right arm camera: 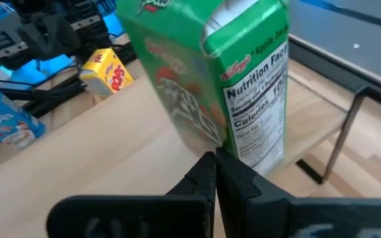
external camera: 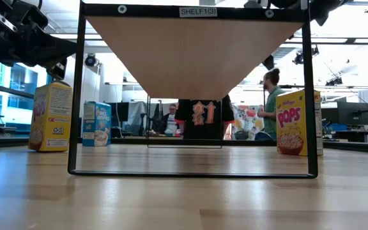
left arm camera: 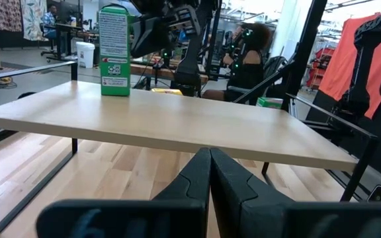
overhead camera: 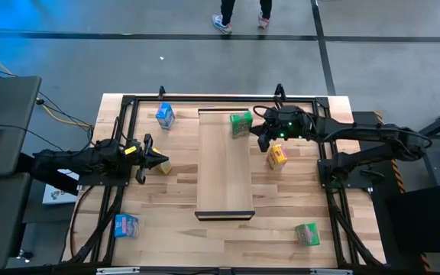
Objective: Stack cereal on shelf
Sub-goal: Put the top green cereal box on the shelf
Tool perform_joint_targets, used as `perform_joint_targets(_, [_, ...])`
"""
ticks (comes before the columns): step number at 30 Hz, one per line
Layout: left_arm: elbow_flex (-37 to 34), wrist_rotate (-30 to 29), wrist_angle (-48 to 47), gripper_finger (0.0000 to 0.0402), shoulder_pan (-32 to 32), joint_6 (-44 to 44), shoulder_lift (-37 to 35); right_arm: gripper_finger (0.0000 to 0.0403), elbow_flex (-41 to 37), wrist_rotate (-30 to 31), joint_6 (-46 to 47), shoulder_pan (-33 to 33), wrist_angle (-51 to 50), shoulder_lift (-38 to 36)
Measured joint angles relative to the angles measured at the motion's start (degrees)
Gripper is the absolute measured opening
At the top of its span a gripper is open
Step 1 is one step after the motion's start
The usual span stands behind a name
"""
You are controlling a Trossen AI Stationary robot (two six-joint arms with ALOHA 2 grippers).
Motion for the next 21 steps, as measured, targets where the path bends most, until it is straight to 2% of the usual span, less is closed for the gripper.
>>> perform_joint_targets(10, [0.0,0.0,0.0,0.0000,0.0,0.0,0.0,0.0000,0.0,1.7,-1.7,-2.5,-1.3,1.1])
perform_joint_targets(21, [0.0,0.0,0.0,0.0000,0.0,0.0,0.0,0.0000,0.0,3.1,-3.2,-2.6,1.7,5.1])
